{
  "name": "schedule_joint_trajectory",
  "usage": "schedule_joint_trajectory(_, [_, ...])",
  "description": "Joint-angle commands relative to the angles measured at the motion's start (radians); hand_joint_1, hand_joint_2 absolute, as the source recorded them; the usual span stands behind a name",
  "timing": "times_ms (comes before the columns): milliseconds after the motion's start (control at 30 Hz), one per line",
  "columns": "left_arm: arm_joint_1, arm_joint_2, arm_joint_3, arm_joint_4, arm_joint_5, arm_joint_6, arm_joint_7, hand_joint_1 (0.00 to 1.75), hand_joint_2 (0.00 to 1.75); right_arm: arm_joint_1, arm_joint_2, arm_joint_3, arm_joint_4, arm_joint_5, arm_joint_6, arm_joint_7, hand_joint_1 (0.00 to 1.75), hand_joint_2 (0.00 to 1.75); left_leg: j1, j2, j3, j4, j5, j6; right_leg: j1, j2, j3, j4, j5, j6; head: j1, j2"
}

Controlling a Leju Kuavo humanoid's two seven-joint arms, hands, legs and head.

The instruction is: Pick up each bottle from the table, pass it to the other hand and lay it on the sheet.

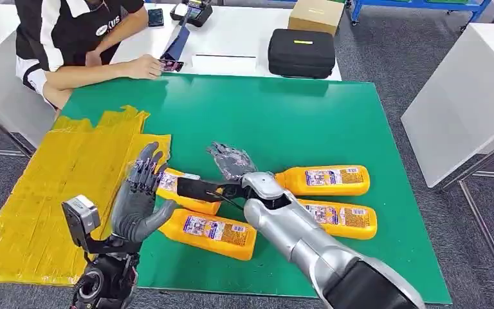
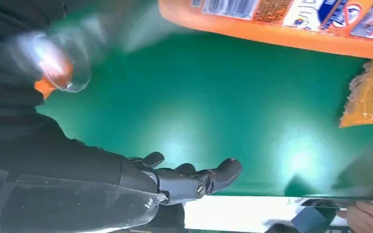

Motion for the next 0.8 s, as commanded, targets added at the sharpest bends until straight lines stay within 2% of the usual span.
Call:
schedule_joint_trajectory(33, [-0.036, 0.000, 0.011, 0.070, 0.000, -0.002, 0.005, 0.00, 1.75, -0.027, 0.013, -0.048, 0.058, -0.005, 0.009, -0.006, 0.00, 1.75, 0.000, -0.001, 0.002, 0.000, -0.001, 0.000, 0.001, -0.001, 0.002, 0.000, -0.001, -0.003, 0.000, 0.000])
schedule_joint_trajectory(433, [-0.050, -0.006, 0.000, 0.075, 0.000, -0.001, 0.004, 0.00, 1.75, -0.021, 0.025, -0.124, 0.120, -0.073, -0.006, -0.029, 0.00, 1.75, 0.001, -0.003, 0.006, 0.000, -0.003, 0.001, 0.001, -0.002, 0.006, 0.000, -0.003, -0.006, 0.000, 0.000])
schedule_joint_trajectory(500, [-0.054, -0.009, 0.004, 0.077, 0.000, -0.001, 0.004, 0.00, 1.75, -0.019, 0.028, -0.124, 0.131, -0.073, -0.005, -0.031, 0.00, 1.75, 0.000, -0.002, 0.003, -0.001, -0.001, 0.000, 0.001, -0.001, 0.003, -0.001, -0.001, -0.003, 0.000, 0.000])
schedule_joint_trajectory(533, [-0.057, -0.010, 0.004, 0.079, 0.001, -0.002, 0.004, 0.00, 1.75, -0.018, 0.029, -0.124, 0.133, -0.074, -0.004, -0.031, 0.00, 1.75, 0.000, -0.003, 0.006, 0.000, -0.003, 0.001, 0.001, -0.001, 0.006, 0.000, -0.003, -0.006, 0.000, 0.000])
schedule_joint_trajectory(667, [-0.065, -0.008, -0.005, 0.084, 0.002, -0.004, 0.003, 0.00, 1.75, -0.019, 0.027, -0.127, 0.144, -0.075, 0.003, -0.030, 0.00, 1.75, 0.000, -0.002, 0.002, -0.001, -0.001, 0.000, 0.000, -0.001, 0.003, 0.000, -0.001, -0.003, 0.000, 0.000])
schedule_joint_trajectory(800, [-0.065, -0.005, -0.005, 0.084, 0.002, -0.004, 0.003, 0.00, 1.75, -0.018, 0.026, -0.127, 0.145, -0.075, 0.004, -0.031, 0.00, 1.75, 0.001, -0.003, 0.005, 0.000, -0.002, 0.001, 0.001, -0.002, 0.005, 0.000, -0.003, -0.006, 0.000, 0.000])
